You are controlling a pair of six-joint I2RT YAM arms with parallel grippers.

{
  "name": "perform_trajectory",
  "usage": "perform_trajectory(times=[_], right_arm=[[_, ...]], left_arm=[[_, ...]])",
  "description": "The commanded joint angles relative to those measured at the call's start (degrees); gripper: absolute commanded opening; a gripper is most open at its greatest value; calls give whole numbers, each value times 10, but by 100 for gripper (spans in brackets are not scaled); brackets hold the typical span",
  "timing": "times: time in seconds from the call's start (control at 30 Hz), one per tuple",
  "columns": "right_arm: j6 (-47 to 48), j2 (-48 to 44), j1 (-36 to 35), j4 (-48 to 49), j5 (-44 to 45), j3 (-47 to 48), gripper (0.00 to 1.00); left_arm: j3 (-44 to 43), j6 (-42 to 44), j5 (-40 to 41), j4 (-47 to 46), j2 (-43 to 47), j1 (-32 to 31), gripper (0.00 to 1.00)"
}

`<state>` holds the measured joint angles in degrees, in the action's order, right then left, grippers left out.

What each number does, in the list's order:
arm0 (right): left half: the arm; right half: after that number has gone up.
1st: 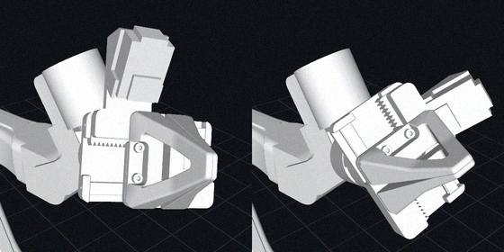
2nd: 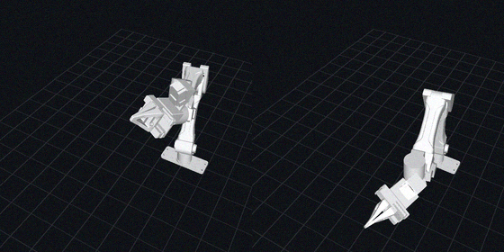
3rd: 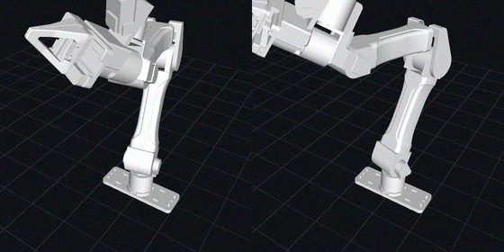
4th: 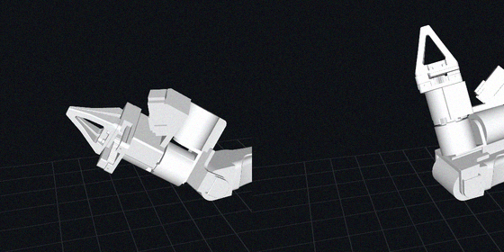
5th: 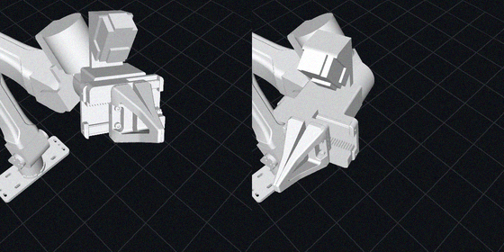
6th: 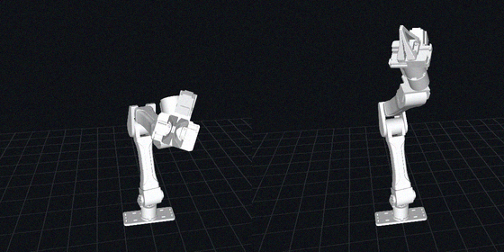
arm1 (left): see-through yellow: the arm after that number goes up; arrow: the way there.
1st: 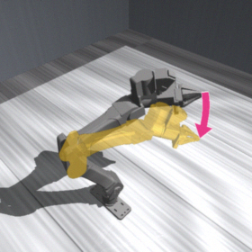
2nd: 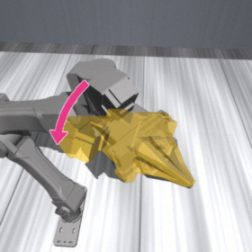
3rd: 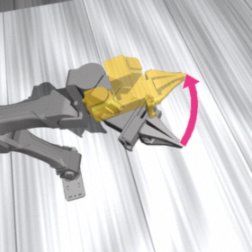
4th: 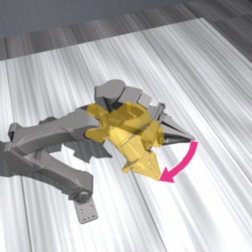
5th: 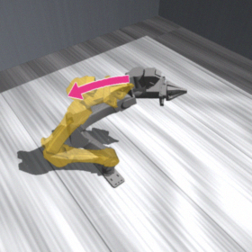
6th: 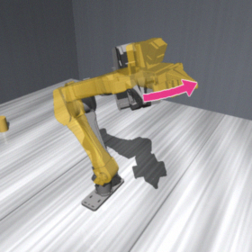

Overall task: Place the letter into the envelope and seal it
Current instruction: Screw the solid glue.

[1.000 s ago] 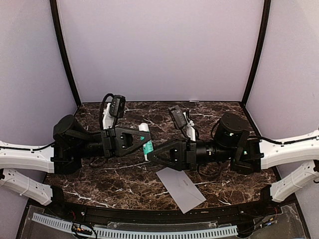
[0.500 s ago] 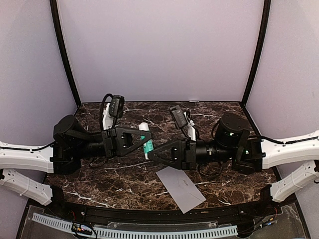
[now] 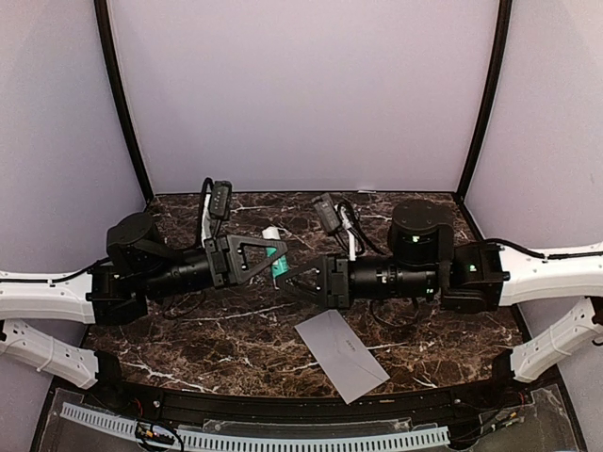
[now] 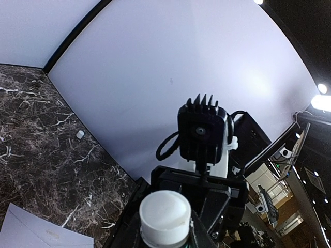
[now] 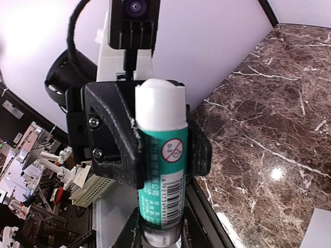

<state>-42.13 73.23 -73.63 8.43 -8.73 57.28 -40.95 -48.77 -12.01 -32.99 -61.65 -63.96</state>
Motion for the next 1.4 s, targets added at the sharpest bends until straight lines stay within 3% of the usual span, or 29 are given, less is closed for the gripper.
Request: perform_trajectory(times=[0.0, 0.27, 0.67, 0.83, 1.07, 1.23, 1.37], right_arm=[[-7, 36, -11, -118, 124, 81, 0], [-25, 130, -29, -289, 234, 198, 0], [-70, 259, -46, -411, 298, 333, 0], [-75, 246, -46, -389, 291, 315, 0], [-53, 124, -36, -211, 203, 171, 23], [-49, 31, -9, -60, 74, 59, 53], [-29, -34, 4, -7, 22, 9, 66]], left_arm=[[-26, 14, 43, 79, 2, -4, 0], [-35, -6, 74, 121, -17, -3, 0], [-18, -70, 101, 127, -44, -3, 0], [-11, -88, 103, 127, -45, -3, 0], [-6, -86, 87, 120, -25, 2, 0], [-5, -88, 56, 105, 2, 24, 0], [7, -69, 20, 71, 30, 38, 0]])
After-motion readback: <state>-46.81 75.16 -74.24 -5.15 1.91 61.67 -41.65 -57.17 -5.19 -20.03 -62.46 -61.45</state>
